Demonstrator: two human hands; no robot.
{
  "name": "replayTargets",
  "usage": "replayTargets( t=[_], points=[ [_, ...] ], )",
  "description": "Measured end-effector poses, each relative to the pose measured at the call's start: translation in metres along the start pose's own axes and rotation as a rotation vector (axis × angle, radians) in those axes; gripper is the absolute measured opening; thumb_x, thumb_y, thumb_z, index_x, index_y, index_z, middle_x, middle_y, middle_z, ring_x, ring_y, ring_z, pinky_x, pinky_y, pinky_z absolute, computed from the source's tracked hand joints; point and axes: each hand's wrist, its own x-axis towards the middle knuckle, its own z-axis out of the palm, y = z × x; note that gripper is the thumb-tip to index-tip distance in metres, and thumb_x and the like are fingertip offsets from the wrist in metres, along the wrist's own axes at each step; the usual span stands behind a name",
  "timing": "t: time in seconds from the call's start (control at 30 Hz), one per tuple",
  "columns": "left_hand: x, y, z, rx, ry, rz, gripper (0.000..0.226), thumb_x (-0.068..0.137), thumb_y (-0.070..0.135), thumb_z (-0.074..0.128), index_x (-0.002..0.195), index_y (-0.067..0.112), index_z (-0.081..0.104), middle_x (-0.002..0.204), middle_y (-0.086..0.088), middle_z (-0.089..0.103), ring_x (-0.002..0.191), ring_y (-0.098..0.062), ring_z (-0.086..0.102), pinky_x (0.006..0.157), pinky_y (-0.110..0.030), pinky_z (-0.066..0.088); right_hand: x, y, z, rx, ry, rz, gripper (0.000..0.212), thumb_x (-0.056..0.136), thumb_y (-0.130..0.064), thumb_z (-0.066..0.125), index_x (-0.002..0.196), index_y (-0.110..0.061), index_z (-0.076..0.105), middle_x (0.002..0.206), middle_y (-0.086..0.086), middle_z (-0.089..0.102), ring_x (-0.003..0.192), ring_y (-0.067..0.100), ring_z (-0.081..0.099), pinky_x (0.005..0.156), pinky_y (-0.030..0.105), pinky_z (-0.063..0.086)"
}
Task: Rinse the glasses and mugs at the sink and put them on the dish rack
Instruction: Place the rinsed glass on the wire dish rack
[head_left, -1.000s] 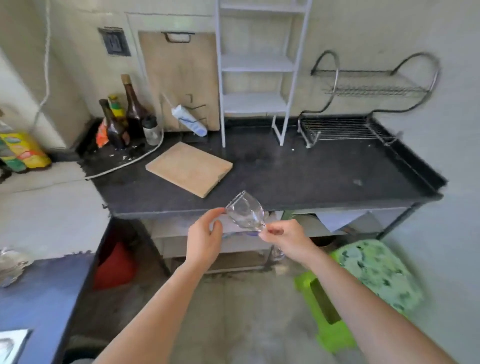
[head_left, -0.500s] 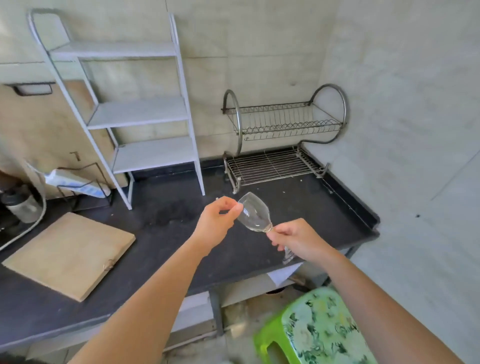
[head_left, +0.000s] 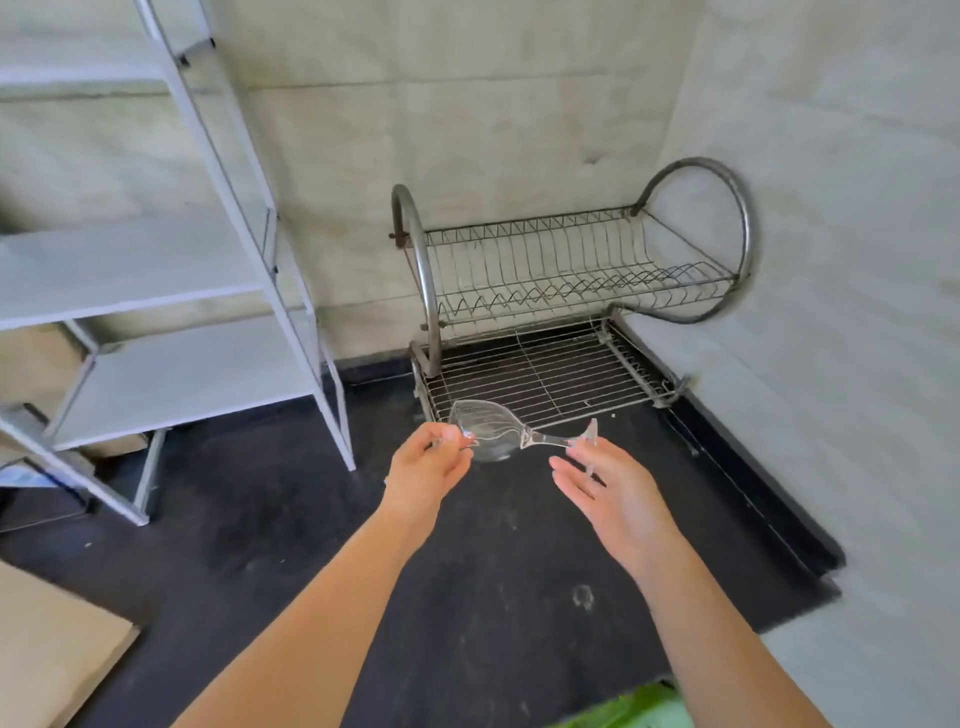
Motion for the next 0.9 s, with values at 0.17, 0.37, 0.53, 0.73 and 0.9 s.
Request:
replayTargets(
  t=[0.17, 0.37, 0.53, 0.73, 0.9],
  points=[
    [0.025, -0.024, 0.03, -0.139, 0.059, 0.012, 0.02, 0.1, 0.013, 0.047, 0.082, 0.012, 0.055, 0.097, -0.006, 0.068, 0.102, -0.019, 0.064, 0.101, -0.032, 0.046, 0.051, 0.003, 0.031, -0.001, 0.06, -0.008, 0.013, 0.091, -0.018, 0.063, 0.101, -0.011, 0.067, 0.109, 0.0, 0.065, 0.099, 0.011, 0.059, 0.087, 0.028, 0.044],
    [0.054, -0.026, 0.026, 0.526, 0.126, 0.158, 0.011, 0.092, 0.026, 0.061, 0.093, 0.025, 0.072, 0.096, 0.008, 0.071, 0.09, -0.009, 0.065, 0.087, -0.027, 0.054, 0.112, -0.024, 0.03, -0.253, 0.175, -0.085, 0.014, 0.094, -0.014, 0.058, 0.089, -0.004, 0.067, 0.083, 0.004, 0.066, 0.064, 0.008, 0.053, 0.073, 0.022, 0.05],
    [0.085, -0.025, -0.003, 0.983, 0.217, 0.309, 0.032, 0.091, 0.033, 0.061, 0.122, 0.025, 0.064, 0.119, 0.007, 0.058, 0.114, -0.017, 0.049, 0.096, -0.029, 0.041, 0.154, -0.024, 0.045, -0.345, 0.177, -0.172, 0.016, 0.093, -0.012, 0.06, 0.08, -0.006, 0.066, 0.084, 0.005, 0.069, 0.064, 0.008, 0.059, 0.083, 0.027, 0.055],
    [0.104, -0.025, -0.023, 0.916, 0.098, 0.197, 0.014, 0.089, 0.027, 0.065, 0.099, 0.023, 0.075, 0.092, 0.011, 0.067, 0.082, 0.0, 0.06, 0.072, -0.009, 0.043, 0.2, -0.017, 0.095, -0.469, 0.064, -0.269, 0.016, 0.091, -0.005, 0.061, 0.077, -0.011, 0.067, 0.073, 0.0, 0.064, 0.062, 0.006, 0.057, 0.072, 0.021, 0.054],
    [0.11, -0.026, -0.04, 0.838, 0.014, 0.133, 0.011, 0.085, 0.02, 0.068, 0.092, 0.026, 0.075, 0.085, 0.007, 0.071, 0.082, -0.004, 0.066, 0.077, -0.013, 0.047, 0.223, 0.001, 0.128, -0.829, -0.045, -0.449, 0.017, 0.088, -0.012, 0.062, 0.073, -0.005, 0.065, 0.075, 0.013, 0.064, 0.07, 0.024, 0.058, 0.073, 0.033, 0.049]
  ],
)
